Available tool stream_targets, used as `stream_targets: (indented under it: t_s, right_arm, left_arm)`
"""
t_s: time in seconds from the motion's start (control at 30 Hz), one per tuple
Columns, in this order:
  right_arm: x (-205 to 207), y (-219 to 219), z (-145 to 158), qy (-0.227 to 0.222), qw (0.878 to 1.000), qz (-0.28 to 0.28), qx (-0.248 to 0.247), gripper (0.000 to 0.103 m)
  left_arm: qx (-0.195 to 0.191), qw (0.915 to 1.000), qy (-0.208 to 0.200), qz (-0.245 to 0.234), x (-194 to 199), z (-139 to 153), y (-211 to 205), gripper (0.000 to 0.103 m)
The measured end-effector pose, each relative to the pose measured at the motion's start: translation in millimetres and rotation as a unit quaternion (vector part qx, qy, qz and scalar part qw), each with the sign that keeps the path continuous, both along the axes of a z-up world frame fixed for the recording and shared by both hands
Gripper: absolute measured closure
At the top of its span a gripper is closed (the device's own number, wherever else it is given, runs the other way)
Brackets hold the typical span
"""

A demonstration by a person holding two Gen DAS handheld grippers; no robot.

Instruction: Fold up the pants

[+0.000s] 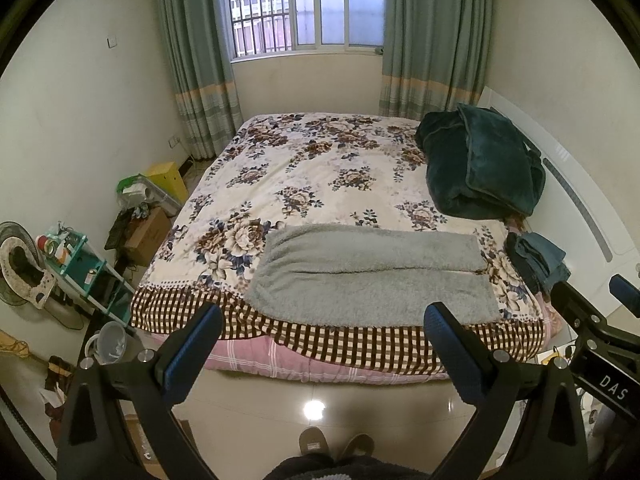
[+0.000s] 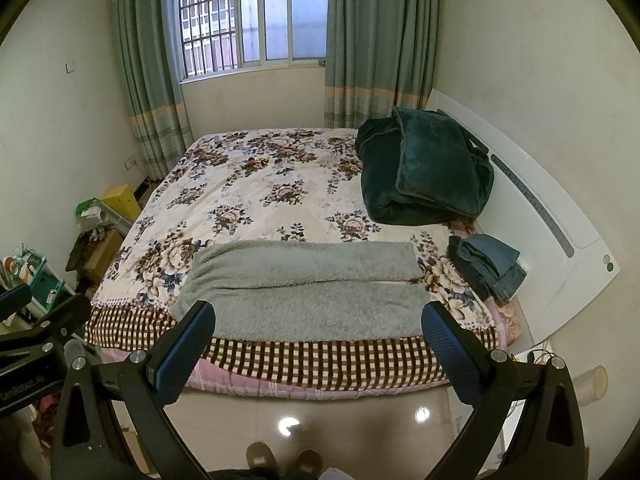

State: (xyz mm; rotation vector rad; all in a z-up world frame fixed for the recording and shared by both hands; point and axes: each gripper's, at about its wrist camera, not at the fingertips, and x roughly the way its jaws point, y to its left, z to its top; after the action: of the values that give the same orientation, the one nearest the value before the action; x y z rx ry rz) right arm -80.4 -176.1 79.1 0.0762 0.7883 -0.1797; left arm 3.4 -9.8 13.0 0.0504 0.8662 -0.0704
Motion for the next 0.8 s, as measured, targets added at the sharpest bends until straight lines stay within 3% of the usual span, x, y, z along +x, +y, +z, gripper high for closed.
stream_targets:
  t_s: [0.8]
  right_arm:
    - [-1.5,-0.3,4.7,-0.002,1.0,0.0,-0.002,0.0]
  left_arm:
    - [-0.001,1.0,-0.004,0.001,3.6,5.6,-3.4,0.0]
